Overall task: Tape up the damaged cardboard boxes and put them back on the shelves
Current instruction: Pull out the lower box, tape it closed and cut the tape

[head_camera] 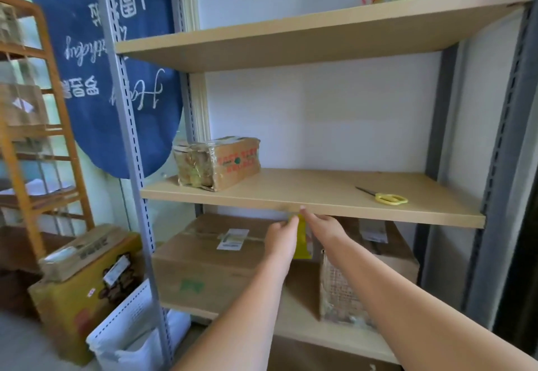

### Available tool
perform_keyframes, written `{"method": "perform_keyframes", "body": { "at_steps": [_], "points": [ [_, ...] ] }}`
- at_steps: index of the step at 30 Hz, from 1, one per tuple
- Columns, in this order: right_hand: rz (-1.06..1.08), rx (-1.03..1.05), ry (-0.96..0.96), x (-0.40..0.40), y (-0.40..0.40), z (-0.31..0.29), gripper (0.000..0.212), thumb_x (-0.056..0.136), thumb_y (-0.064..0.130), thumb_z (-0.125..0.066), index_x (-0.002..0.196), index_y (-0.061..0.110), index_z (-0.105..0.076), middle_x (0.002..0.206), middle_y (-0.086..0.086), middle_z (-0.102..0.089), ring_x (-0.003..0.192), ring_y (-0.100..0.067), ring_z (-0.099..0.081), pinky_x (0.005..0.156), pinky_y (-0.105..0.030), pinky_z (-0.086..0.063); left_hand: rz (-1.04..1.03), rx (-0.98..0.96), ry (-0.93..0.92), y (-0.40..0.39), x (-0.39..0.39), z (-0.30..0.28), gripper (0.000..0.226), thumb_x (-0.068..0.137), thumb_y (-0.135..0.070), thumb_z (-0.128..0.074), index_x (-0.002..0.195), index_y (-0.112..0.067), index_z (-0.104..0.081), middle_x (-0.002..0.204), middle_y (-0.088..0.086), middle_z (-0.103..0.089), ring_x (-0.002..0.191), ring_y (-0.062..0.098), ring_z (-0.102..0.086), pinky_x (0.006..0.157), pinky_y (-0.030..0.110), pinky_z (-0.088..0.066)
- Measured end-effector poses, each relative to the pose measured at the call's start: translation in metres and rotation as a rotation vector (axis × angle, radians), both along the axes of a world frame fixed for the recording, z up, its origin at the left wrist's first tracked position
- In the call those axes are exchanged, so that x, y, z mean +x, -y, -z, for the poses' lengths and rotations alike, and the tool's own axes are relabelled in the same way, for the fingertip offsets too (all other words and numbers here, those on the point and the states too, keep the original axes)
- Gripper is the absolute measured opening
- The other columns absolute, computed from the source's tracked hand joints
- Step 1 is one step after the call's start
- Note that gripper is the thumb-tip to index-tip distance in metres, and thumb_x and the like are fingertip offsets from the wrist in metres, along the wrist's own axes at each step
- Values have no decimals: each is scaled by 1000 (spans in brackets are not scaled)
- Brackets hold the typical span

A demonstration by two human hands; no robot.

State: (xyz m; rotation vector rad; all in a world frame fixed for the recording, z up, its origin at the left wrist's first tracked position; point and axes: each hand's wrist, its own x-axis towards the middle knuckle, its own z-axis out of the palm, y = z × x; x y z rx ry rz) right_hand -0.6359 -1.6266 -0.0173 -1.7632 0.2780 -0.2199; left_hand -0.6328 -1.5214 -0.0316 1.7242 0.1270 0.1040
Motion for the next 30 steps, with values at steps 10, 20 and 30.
{"method": "perform_keyframes", "body": {
  "at_steps": [10,20,30],
  "points": [
    [-95,16,-194,-19,-13,-53,32,98,14,-49,66,17,-44,42,1,-49,36,-9,-45,49,-21,-37,-5,255,93,-4,-36,-42,43,99,-43,-49,101,-5,-69,98,14,-69,91,32,-65,70,30,-46],
    [-148,-281,0,-43,-16,-91,33,91,20,-57,59,16,-50,42,-5,-46,38,-19,-47,38,-21,-38,107,-46,315,-7,-84,-56,38,96,-38,-48,79,-10,-68,69,9,-74,63,28,-72,64,44,-60],
    [126,111,-135,-109,46,181,22,90,9,-67,71,19,-68,60,6,-69,56,-8,-64,51,-19,-49,510,-288,-402,33,-143,167,16,102,-24,-53,98,-13,-64,70,8,-74,56,18,-70,49,20,-51]
  ]
}}
